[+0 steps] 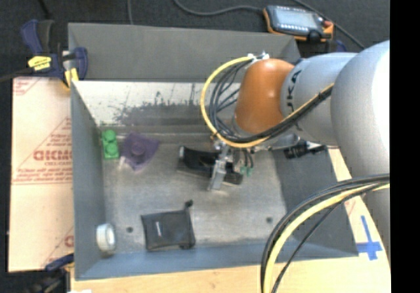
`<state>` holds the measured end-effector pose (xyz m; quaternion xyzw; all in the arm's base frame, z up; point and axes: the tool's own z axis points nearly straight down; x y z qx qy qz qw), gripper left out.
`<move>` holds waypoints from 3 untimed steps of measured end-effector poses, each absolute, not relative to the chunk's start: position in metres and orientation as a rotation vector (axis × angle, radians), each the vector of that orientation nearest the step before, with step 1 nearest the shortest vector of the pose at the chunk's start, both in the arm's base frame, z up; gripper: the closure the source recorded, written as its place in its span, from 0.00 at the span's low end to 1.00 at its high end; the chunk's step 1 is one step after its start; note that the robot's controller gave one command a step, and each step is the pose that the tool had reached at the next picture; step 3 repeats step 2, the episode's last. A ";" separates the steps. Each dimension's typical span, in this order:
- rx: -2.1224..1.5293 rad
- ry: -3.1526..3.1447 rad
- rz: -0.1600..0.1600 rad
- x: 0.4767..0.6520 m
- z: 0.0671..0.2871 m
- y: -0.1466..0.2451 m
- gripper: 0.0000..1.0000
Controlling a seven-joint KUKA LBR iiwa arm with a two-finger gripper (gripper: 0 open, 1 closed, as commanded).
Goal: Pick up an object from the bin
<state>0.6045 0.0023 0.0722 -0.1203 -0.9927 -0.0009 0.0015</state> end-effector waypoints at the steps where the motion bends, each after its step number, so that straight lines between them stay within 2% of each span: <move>1: -0.400 -3.108 0.000 0.604 0.105 0.000 1.00; 2: -0.078 -3.156 0.001 0.580 0.084 -0.066 1.00; 3: -0.078 -3.156 0.001 0.580 0.084 -0.066 1.00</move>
Offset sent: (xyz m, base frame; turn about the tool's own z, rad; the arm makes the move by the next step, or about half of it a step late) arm -0.0287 -0.0667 0.0081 -0.1931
